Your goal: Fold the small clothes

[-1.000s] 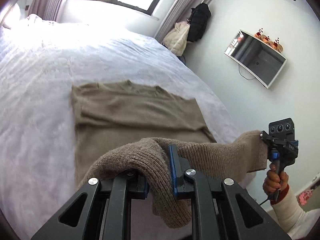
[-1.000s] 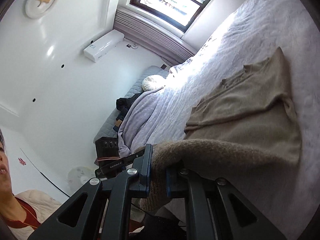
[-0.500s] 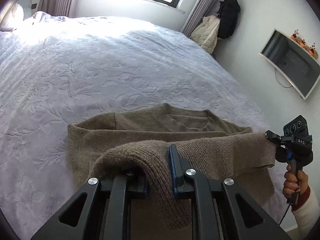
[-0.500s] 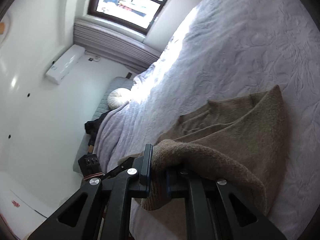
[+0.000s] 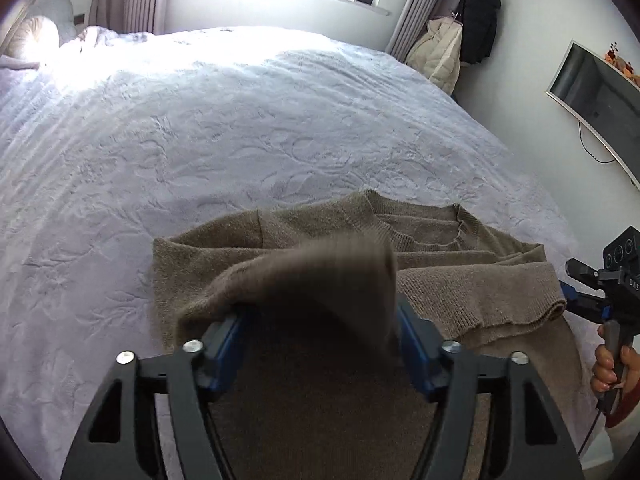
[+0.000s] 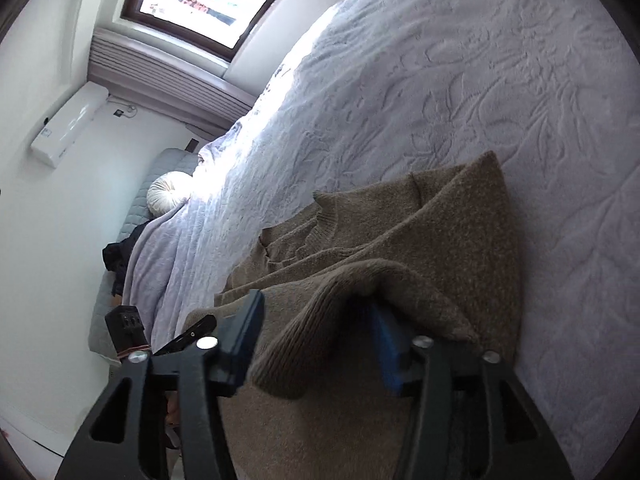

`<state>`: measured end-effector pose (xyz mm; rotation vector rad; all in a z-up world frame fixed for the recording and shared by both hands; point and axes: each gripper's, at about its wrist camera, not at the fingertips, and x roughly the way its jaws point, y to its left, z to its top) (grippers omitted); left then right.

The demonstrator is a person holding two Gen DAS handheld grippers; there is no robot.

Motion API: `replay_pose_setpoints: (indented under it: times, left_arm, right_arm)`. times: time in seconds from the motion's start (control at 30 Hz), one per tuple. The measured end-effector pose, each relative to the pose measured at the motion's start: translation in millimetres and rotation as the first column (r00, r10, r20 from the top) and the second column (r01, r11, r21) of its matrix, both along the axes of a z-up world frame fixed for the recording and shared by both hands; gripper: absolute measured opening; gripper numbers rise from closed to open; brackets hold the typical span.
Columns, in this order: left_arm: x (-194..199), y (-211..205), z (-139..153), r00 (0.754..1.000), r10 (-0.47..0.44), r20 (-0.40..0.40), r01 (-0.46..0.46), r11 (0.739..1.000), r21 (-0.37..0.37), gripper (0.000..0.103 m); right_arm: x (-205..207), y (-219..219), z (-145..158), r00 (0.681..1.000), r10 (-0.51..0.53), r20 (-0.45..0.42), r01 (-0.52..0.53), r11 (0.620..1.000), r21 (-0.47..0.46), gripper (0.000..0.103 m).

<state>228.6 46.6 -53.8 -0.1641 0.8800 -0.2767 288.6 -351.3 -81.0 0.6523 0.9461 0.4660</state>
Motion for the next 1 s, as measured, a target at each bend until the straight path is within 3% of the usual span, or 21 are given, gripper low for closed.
replay_pose_setpoints:
  times: [0.07, 0.1, 0.2, 0.23, 0.37, 0.5, 0.67, 0.7, 0.77, 0.83, 0.9, 1.0]
  left_arm:
    - [-9.5, 1.0, 10.2, 1.000, -0.002, 0.023, 0.002, 1.000, 0.029, 0.072]
    - [-15.3, 2.1, 14.1, 0.999, -0.006, 0.033, 0.005, 0.999, 0.041, 0.072]
    - [-27.1, -0.9, 13.3, 0.998, -0.056, 0.024, 0.054, 0.997, 0.054, 0.072]
    - [-30.1, -5.4, 7.9, 0.995, -0.097, -0.002, 0.097, 0.994, 0.054, 0.072]
    - [-34.7, -28.9, -14.7, 0.982, -0.178, -0.062, 0.184, 0.978, 0.102, 0.072]
    - [-17.6, -48.7, -21.6, 0.980, -0.189, -0.069, 0.197, 0.970, 0.142, 0.072]
    - [27.3, -43.1, -14.1, 0.995, -0.096, -0.039, 0.100, 0.987, 0.126, 0.072]
    - [37.2, -39.2, -15.1, 0.996, -0.074, -0.045, 0.079, 0.989, 0.121, 0.072]
    - [50.6, -31.4, -17.0, 0.999, -0.017, -0.041, 0.023, 0.990, 0.142, 0.072]
    - [60.7, -19.0, -13.4, 0.998, 0.060, -0.013, -0.057, 0.985, 0.163, 0.072]
    - [63.6, -0.9, -4.9, 0.990, 0.139, 0.006, -0.138, 0.980, 0.141, 0.072]
    - [54.9, 13.8, 5.3, 0.990, 0.143, 0.020, -0.144, 0.984, 0.104, 0.072]
  right_arm:
    - [-14.6, -0.6, 11.8, 1.000, 0.013, 0.025, -0.013, 1.000, -0.022, 0.062]
    - [-22.7, -0.4, 16.6, 0.999, 0.021, 0.031, -0.020, 0.999, -0.045, 0.057]
    - [-36.1, 8.7, 17.3, 0.997, 0.082, 0.000, -0.082, 0.993, -0.088, 0.026]
    - [-39.8, 14.0, 14.5, 0.994, 0.113, -0.012, -0.113, 0.989, -0.095, 0.024]
    - [-42.0, 50.0, -1.8, 0.972, 0.220, -0.079, -0.233, 0.937, -0.261, 0.024]
    - [-7.5, 61.6, -10.2, 0.977, 0.195, -0.086, -0.211, 0.937, -0.278, 0.024]
    - [39.5, 49.0, -6.5, 0.995, 0.092, -0.047, -0.101, 0.968, -0.230, 0.024]
    - [46.6, 42.1, -7.8, 0.997, 0.062, -0.047, -0.070, 0.978, -0.198, 0.027]
    - [54.5, 29.5, -10.1, 0.999, -0.013, -0.042, 0.005, 0.986, -0.165, 0.042]
    - [57.1, 15.1, -7.9, 0.996, -0.087, -0.026, 0.082, 0.985, -0.153, 0.051]
    - [51.5, 1.0, -1.6, 0.990, -0.143, -0.012, 0.140, 0.980, -0.143, 0.053]
    - [33.0, -7.6, 8.4, 0.990, -0.137, 0.009, 0.137, 0.985, -0.108, 0.053]
